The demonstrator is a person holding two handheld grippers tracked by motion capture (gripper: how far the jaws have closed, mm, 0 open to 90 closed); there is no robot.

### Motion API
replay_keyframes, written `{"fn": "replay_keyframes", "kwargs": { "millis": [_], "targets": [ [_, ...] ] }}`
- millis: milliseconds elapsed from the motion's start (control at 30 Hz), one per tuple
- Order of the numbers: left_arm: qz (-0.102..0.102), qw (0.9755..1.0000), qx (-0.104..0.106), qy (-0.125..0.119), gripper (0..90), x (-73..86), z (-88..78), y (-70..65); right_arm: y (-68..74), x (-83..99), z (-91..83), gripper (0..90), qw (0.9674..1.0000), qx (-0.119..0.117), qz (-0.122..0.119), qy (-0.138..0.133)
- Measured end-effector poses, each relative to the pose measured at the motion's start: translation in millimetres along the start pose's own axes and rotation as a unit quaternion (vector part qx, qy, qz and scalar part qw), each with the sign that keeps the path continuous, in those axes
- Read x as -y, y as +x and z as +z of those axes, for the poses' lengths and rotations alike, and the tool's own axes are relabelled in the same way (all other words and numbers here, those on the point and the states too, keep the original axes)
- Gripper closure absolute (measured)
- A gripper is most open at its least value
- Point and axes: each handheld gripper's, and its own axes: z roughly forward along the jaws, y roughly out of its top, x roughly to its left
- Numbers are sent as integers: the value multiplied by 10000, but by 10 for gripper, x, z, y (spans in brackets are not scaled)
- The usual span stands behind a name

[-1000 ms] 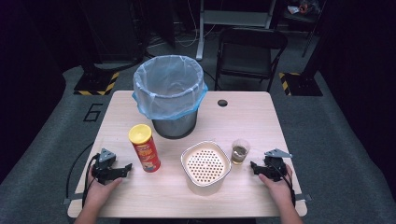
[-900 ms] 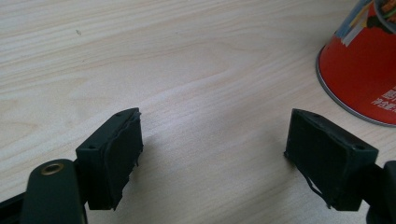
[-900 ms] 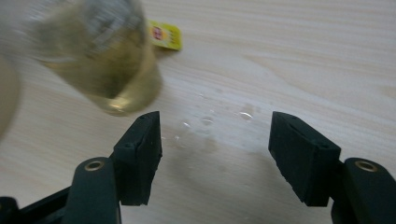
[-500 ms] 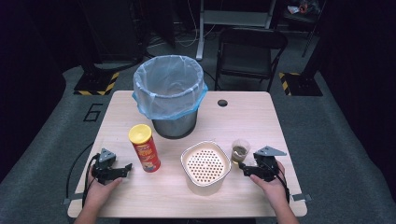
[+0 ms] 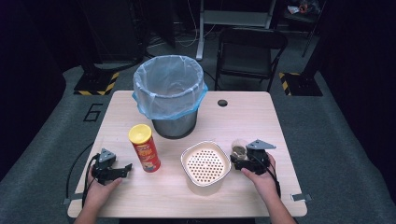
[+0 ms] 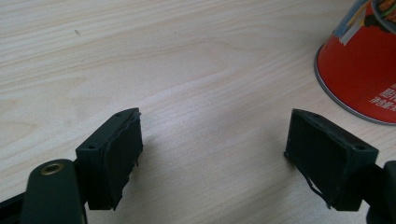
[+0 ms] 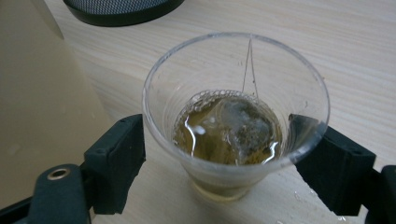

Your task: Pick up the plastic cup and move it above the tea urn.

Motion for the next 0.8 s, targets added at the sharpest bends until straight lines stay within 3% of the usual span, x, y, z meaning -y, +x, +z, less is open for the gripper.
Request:
{"fn": "replay_keyframes", "kwargs": {
  "millis": [333, 567, 800],
  "targets": [
    [35, 10000, 15, 49, 183, -4, -10, 5, 17, -75, 132, 206, 9999, 16, -116, 12],
    [35, 10000, 14, 49, 182, -4, -10, 5, -39, -45, 171, 278, 9996, -30, -237, -143],
    [37, 10000, 13, 50, 182, -4, -9, 5, -64, -22, 178, 291, 9989, -128, -338, -289]
  ]
}}
